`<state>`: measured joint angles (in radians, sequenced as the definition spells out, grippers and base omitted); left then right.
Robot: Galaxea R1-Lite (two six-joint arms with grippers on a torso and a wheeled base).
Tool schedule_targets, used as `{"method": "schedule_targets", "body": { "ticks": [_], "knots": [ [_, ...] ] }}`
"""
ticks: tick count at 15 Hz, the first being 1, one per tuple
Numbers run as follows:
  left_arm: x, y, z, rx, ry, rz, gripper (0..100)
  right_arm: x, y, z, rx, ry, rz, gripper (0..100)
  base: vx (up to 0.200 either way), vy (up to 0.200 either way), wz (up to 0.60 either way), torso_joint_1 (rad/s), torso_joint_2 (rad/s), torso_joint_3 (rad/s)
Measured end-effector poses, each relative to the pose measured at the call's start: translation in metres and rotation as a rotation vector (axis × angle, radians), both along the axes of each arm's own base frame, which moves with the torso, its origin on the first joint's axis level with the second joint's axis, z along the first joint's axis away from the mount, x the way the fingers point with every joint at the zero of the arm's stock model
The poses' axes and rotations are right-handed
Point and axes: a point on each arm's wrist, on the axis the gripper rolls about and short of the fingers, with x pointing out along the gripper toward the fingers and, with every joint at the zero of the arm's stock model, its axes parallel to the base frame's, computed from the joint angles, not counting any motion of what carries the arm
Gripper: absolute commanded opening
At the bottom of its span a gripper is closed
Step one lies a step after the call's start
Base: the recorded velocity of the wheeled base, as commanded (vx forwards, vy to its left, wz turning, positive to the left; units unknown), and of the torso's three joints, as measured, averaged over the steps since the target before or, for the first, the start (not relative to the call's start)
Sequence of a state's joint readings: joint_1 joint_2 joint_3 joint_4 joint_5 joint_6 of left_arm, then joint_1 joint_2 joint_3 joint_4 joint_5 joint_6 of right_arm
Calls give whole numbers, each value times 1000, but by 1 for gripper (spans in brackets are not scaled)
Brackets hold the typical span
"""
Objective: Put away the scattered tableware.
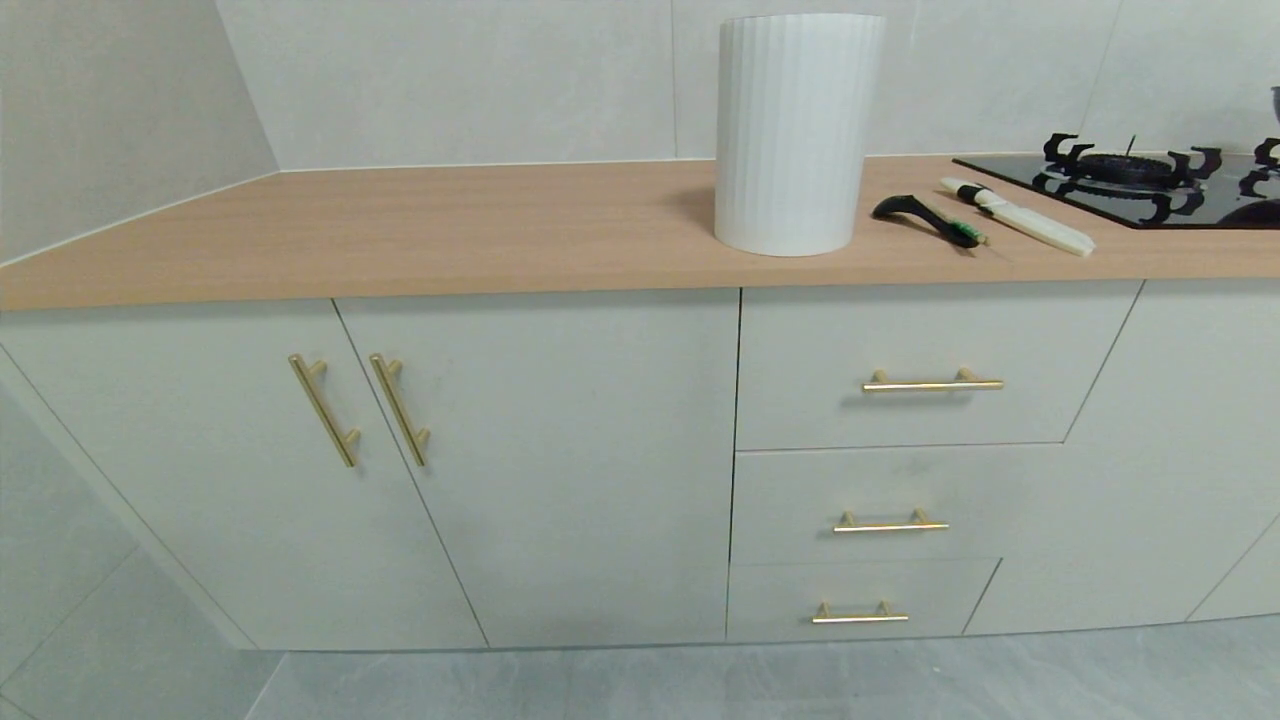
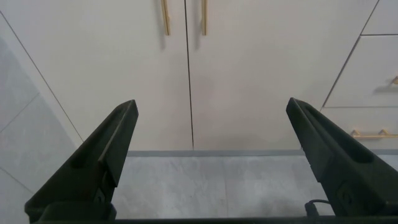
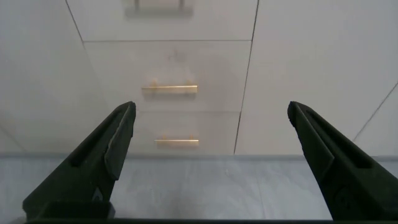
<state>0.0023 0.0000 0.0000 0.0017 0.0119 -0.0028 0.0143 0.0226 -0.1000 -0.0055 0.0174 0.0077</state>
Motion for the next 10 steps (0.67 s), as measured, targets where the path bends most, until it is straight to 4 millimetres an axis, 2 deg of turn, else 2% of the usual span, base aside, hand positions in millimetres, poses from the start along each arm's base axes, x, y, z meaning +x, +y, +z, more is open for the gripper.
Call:
{"method": "schedule_targets", "body": {
  "ticks": [2,4,8,10],
  "knots": [
    [0,0,0,0,0,0,100,1,0,18,-5,21,15,100,0,0,0,0,0,0],
    [0,0,0,0,0,0,100,13,0,27,-25,117,38,100,0,0,0,0,0,0],
    [0,0,0,0,0,0,100,55,4,43,-61,372,113,100,0,0,0,0,0,0],
    [0,0,0,0,0,0,100,86,8,53,-76,484,147,100,0,0,0,0,0,0]
  ]
}}
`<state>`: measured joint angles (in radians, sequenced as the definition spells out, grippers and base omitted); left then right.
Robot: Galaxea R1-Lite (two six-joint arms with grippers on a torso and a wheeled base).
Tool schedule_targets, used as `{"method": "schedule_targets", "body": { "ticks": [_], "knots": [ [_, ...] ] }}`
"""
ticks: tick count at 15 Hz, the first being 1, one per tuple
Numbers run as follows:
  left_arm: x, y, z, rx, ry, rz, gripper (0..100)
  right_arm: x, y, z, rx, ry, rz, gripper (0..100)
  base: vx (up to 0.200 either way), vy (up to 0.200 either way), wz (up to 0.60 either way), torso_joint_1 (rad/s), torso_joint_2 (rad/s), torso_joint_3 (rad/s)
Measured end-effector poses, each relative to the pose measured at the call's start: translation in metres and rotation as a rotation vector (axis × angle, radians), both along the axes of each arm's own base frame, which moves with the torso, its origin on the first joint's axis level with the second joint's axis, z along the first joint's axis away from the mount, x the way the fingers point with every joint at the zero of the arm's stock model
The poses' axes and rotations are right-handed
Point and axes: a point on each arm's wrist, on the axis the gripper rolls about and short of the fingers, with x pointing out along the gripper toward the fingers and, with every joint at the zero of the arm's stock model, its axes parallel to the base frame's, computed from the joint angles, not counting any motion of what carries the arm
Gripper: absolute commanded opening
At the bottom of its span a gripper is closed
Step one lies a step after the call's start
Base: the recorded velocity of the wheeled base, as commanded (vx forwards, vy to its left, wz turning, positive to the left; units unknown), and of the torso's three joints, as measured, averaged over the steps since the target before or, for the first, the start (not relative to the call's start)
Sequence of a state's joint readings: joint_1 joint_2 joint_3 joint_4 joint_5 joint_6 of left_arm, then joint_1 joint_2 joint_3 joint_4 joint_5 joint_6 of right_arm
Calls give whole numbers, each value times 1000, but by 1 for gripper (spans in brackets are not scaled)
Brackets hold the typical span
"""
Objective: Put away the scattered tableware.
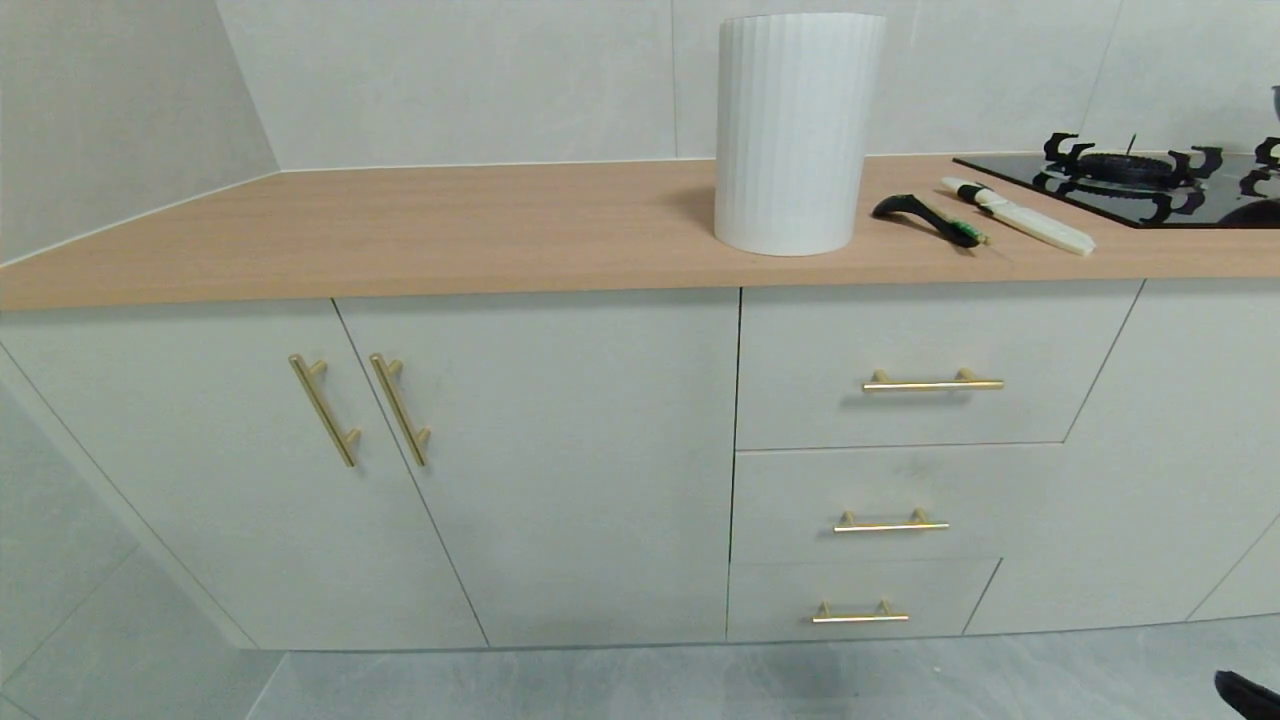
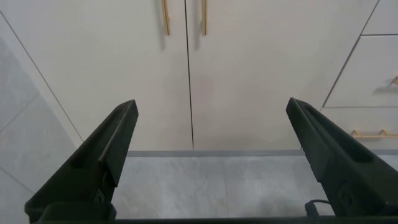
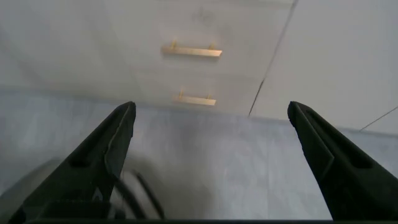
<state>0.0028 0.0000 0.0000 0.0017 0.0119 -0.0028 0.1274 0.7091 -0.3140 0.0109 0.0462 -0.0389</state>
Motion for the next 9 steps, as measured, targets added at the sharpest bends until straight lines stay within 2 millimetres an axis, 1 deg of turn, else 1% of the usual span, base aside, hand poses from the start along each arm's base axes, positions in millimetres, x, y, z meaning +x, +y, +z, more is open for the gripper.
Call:
{"method": "schedule_targets", "body": {
  "ticks": [2,3,5,7,9],
  "knots": [
    [0,0,0,0,0,0,100,38,6,7,-12,81,18,100,0,0,0,0,0,0],
    [0,0,0,0,0,0,100,61,10,7,-17,111,23,100,0,0,0,0,0,0],
    [0,0,0,0,0,0,100,104,18,3,-23,135,27,100,0,0,0,0,0,0],
    [0,0,0,0,0,0,100,145,25,-12,-30,162,28,100,0,0,0,0,0,0],
    [0,0,0,0,0,0,100,178,30,-32,-36,209,27,100,0,0,0,0,0,0]
  ]
}}
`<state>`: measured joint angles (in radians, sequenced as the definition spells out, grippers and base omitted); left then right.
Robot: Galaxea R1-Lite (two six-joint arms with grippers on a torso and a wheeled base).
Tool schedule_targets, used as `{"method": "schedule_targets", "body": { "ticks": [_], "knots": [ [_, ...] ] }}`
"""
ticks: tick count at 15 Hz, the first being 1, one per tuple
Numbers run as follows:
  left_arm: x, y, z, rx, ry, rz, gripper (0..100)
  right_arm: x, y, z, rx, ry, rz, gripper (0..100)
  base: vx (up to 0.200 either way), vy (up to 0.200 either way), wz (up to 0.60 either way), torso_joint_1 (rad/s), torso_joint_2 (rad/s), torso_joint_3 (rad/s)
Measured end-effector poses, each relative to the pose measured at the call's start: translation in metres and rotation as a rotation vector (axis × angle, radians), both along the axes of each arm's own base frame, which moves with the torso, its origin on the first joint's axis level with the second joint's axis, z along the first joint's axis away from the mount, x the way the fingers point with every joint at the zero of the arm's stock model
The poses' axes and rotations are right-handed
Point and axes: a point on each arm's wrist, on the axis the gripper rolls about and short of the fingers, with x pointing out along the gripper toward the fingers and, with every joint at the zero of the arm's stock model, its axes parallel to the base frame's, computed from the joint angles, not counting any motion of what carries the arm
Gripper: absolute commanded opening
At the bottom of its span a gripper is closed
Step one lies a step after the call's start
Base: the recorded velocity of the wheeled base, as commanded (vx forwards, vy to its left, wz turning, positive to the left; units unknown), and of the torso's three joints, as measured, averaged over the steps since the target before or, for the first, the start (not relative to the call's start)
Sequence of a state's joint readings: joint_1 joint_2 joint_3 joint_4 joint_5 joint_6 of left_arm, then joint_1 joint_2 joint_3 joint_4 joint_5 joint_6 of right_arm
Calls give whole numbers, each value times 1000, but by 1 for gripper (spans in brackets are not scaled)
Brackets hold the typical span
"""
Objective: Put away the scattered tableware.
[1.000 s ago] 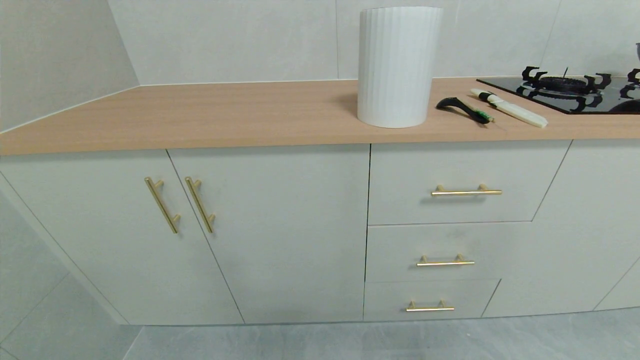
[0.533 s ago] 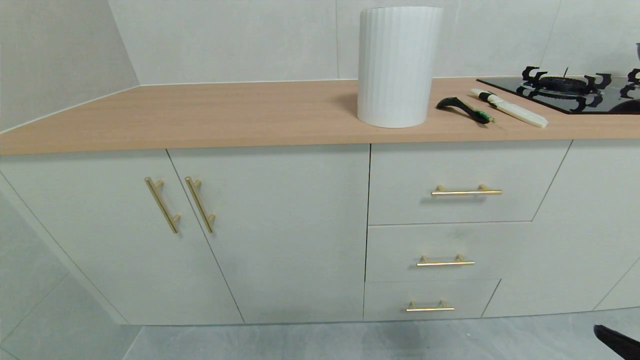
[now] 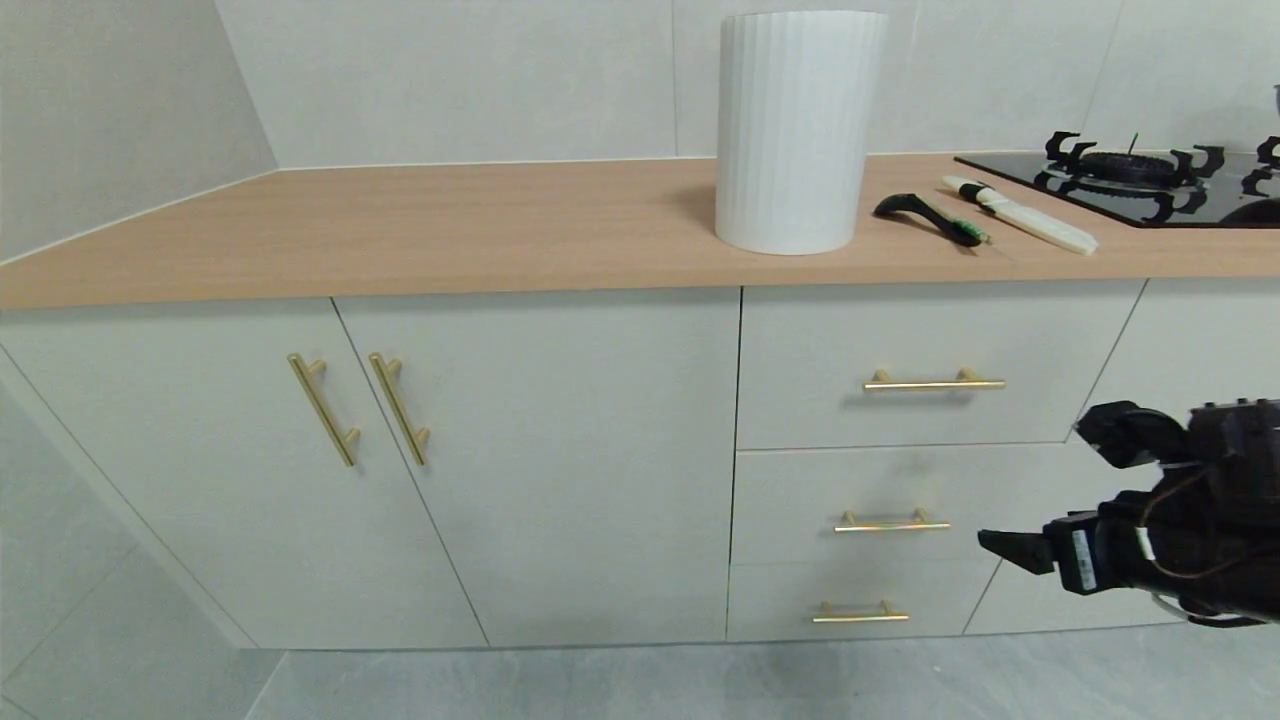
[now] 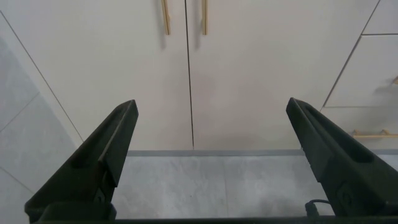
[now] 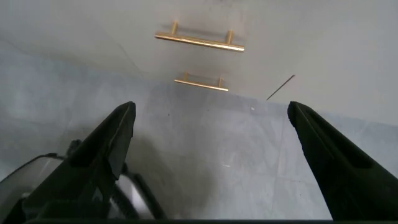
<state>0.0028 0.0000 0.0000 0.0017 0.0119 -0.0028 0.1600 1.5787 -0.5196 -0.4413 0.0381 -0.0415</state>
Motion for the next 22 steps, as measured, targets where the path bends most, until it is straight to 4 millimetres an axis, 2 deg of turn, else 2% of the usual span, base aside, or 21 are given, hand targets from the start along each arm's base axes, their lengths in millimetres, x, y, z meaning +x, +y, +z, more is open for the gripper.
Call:
{"method": "schedule_targets", "body": {
  "ticks": [4,7,9,11,15,22],
  "knots": [
    [0,0,0,0,0,0,100,55,8,-45,-5,37,-31,100,0,0,0,0,0,0],
    [0,0,0,0,0,0,100,90,13,-74,5,-30,-60,100,0,0,0,0,0,0],
    [0,0,0,0,0,0,100,103,16,-92,34,-55,-85,100,0,0,0,0,0,0],
    [0,0,0,0,0,0,100,112,17,-105,59,-91,-124,100,0,0,0,0,0,0],
    [0,0,0,0,0,0,100,116,20,-124,59,-88,-128,100,0,0,0,0,0,0],
    [0,0,0,0,0,0,100,124,34,-141,29,-142,-161,100,0,0,0,0,0,0]
  ]
}}
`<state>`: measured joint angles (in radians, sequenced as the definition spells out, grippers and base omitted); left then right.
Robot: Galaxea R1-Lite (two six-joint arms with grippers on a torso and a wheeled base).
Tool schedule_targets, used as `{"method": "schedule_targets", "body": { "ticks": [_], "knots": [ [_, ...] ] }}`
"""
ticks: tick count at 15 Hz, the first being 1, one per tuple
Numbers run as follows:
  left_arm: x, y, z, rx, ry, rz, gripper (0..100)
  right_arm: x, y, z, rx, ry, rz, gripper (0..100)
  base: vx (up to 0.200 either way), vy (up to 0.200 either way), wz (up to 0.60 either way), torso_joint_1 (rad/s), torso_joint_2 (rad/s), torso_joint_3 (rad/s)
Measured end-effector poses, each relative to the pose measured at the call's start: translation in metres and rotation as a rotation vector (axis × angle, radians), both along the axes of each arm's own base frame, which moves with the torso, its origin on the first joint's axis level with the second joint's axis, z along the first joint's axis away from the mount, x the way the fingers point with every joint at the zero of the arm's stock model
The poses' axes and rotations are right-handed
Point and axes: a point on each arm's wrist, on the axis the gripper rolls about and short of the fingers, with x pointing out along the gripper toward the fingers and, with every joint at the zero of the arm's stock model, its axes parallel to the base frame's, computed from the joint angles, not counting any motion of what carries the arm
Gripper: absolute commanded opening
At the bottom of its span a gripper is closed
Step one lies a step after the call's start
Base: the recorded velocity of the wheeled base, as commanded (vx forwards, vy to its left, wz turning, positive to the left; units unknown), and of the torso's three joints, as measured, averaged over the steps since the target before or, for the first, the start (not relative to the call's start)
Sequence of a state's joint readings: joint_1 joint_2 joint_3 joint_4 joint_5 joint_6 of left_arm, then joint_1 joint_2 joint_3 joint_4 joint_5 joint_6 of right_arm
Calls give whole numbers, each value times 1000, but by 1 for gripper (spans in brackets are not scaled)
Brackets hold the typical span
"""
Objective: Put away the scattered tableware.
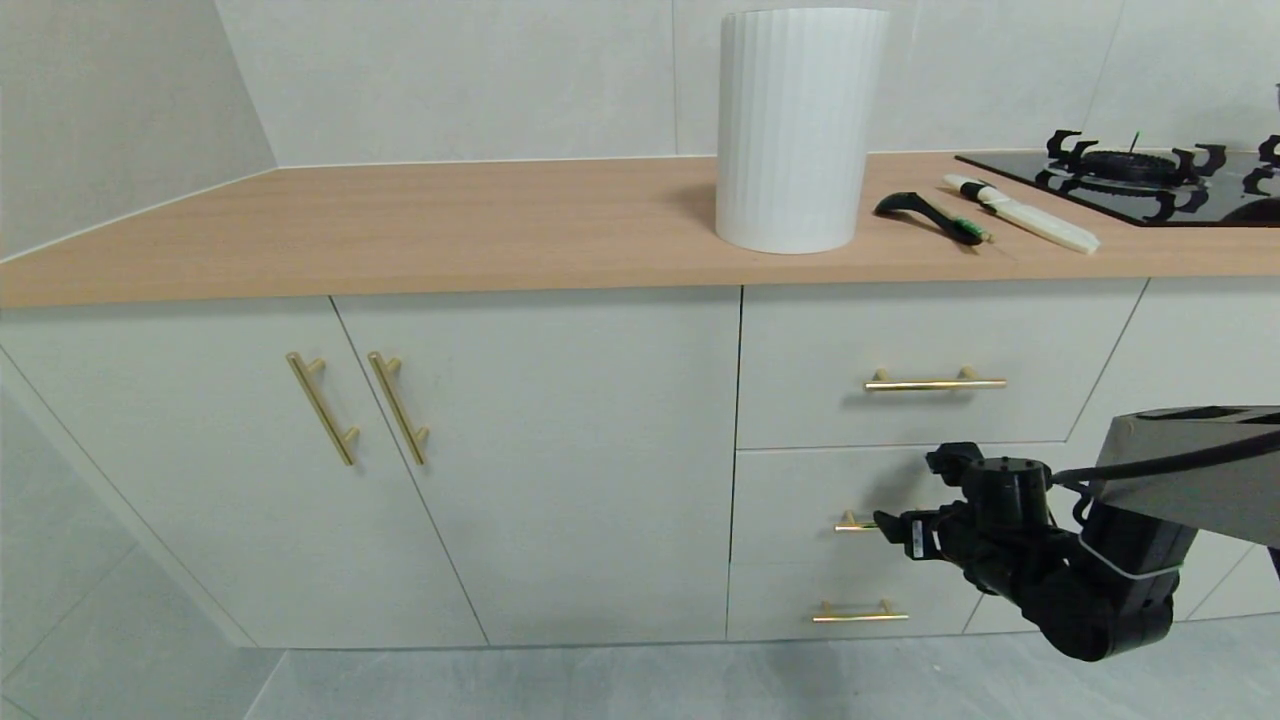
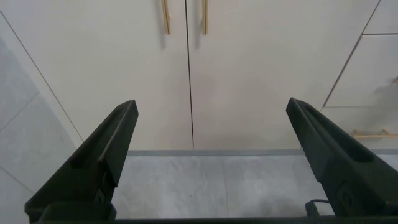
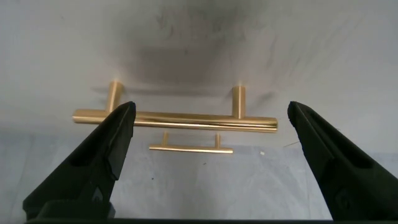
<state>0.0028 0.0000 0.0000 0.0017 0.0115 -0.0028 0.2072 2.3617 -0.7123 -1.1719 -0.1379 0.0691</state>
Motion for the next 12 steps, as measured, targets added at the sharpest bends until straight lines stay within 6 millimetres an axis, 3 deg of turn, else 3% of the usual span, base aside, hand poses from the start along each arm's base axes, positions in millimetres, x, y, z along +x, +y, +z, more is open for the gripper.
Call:
{"method": "schedule_targets", "body": {
  "ticks": [12],
  "knots": [
    [0,0,0,0,0,0,100,0,1,-20,-19,46,-5,100,0,0,0,0,0,0]
  ]
}}
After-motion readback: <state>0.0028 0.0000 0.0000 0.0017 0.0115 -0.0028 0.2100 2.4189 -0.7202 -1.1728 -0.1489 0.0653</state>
